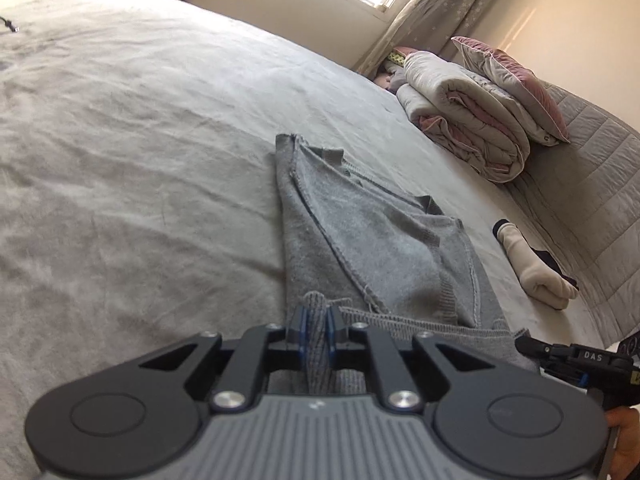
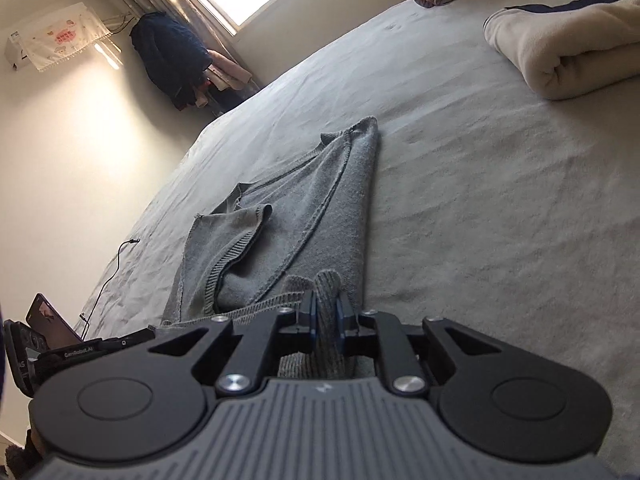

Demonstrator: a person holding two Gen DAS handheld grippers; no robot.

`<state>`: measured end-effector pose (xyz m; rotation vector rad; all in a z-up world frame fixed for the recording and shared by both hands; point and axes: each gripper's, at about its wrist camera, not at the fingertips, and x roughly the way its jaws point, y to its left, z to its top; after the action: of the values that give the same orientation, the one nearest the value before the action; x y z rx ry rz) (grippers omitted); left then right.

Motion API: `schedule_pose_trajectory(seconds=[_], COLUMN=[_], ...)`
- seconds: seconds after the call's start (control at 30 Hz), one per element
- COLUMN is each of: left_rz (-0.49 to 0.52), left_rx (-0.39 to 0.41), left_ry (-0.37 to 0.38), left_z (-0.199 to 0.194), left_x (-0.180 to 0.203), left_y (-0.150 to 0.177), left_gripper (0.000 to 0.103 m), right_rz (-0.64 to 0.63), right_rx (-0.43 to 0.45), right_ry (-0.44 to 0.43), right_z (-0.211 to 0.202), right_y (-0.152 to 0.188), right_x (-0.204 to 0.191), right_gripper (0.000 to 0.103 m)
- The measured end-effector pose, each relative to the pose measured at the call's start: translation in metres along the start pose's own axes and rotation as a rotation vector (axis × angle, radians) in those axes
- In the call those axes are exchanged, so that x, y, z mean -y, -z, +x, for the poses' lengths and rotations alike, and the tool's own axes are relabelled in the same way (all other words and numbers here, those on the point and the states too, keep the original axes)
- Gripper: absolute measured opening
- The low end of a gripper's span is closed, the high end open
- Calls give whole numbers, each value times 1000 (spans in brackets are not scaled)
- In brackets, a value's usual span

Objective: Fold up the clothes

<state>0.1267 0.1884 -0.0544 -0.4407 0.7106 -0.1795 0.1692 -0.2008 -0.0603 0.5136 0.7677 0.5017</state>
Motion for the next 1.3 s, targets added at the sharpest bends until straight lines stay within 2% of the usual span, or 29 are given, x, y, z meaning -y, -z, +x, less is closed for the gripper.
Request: schedule_pose_trajectory(seconds=[0.07, 0.17, 0.27, 0.3, 0.5, 0.63, 0.8, 0.87, 1.07, 1.13, 1.17, 1.2, 1.27, 1.3], left_rz=[11, 30, 53, 60, 84, 81, 98, 113, 141, 143, 141, 137, 123, 116], left_rx=[23, 30, 13, 7, -8, -9, -11, -12, -7, -5, -4, -5, -20, -29], left_ry=[4, 32, 30, 23, 7, 4, -7, -15, -38, -52, -60, -64, -60, -57], left_z=[-7, -13, -10, -8, -5, -6, -4, -3, -5, -9, -12, -15, -21, -24], left_x=[2, 6, 11, 12, 13, 12, 14, 16, 18, 18, 18, 17, 14, 13], left_y=[-2, -2, 3, 5, 10, 10, 11, 12, 12, 11, 11, 10, 10, 9], left_gripper=[12, 21, 21, 21, 21, 21, 21, 21, 22, 27, 31, 32, 33, 36], right_rz=[1, 11, -7, -9, -23, 3, 9, 8, -49, -62, -65, -62, -51, -45], right_rx=[-3, -15, -15, -17, -39, -24, -16, -20, -14, -15, -14, -11, -22, -35], right_ry=[-11, -40, -49, -71, -347, -413, -95, -17, 35, 46, 53, 57, 58, 59], right_z=[-2, 0, 2, 2, -11, -18, -6, -1, -1, -6, -8, -10, -15, -17], right_y=[-1, 0, 1, 2, -2, -6, -9, -7, -3, -2, -2, -3, -4, -6], right_x=[-2, -4, -11, -14, -43, -41, -13, -4, -6, -8, -9, -10, -11, -12], right_gripper=[18, 18, 15, 14, 13, 13, 13, 13, 16, 21, 31, 40, 44, 47])
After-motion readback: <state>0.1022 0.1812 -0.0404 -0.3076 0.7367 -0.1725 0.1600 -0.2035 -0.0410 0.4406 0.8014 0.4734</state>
